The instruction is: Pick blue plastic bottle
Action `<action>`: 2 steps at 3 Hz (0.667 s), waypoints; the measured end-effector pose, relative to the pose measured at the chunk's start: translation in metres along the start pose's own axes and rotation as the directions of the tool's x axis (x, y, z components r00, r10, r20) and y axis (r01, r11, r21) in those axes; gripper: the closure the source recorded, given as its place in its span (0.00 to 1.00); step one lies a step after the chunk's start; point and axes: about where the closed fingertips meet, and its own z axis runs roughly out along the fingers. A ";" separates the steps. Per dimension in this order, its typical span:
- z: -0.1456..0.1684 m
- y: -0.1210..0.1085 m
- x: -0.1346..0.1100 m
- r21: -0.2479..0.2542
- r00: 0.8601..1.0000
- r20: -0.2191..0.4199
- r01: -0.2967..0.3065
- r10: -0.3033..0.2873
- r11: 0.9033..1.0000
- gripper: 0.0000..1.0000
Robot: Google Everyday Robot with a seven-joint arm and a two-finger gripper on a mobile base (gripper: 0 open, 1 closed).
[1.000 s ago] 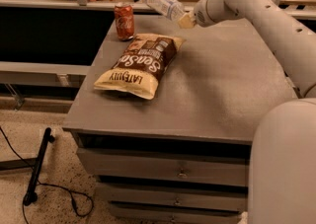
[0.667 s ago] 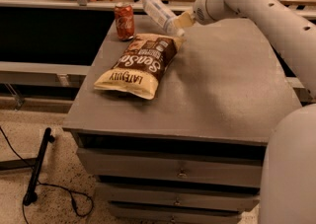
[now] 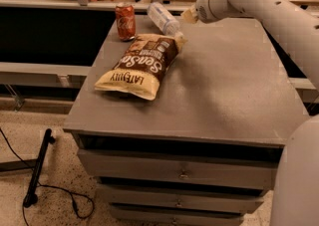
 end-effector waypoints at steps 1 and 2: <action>-0.002 0.000 -0.002 0.003 1.000 -0.007 -0.007 0.007 1.000 0.36; 0.002 0.001 -0.002 -0.003 1.000 -0.023 -0.019 0.019 1.000 0.12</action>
Offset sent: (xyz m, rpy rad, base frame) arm 0.0030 -0.0002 0.0027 0.0034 0.0439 -0.0220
